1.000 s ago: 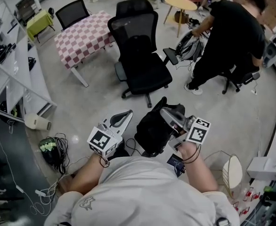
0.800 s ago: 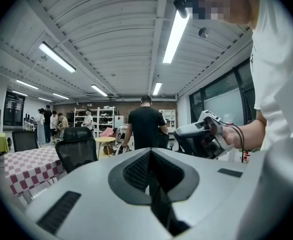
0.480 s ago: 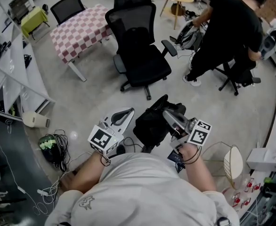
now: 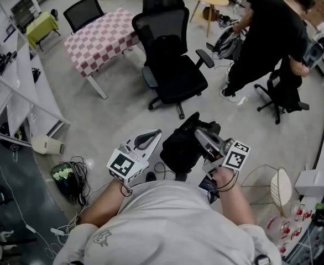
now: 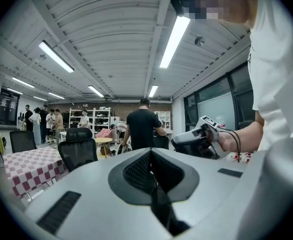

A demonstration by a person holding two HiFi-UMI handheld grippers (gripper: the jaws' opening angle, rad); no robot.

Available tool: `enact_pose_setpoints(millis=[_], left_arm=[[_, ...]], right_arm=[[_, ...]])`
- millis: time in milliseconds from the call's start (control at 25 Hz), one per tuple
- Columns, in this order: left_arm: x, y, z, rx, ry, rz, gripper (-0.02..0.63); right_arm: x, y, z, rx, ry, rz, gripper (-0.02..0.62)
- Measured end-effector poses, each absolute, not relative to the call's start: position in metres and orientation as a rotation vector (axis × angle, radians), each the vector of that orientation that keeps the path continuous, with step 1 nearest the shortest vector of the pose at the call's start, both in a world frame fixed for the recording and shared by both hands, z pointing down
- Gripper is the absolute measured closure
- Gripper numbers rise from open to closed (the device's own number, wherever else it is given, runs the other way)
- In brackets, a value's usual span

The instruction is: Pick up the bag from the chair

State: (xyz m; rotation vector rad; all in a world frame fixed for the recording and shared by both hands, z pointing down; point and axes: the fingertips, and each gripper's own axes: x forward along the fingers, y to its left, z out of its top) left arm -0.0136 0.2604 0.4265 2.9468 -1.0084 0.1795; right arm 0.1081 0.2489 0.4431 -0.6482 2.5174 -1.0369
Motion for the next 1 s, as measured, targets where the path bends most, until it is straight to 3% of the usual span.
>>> enact_pose_setpoints(millis=[1000], left_arm=[[-0.114,0.284,0.427,3.008,-0.812,0.154,0.594]], right_arm=[[-0.011,0.273,0.441,-0.735,2.485,-1.014,0.563]])
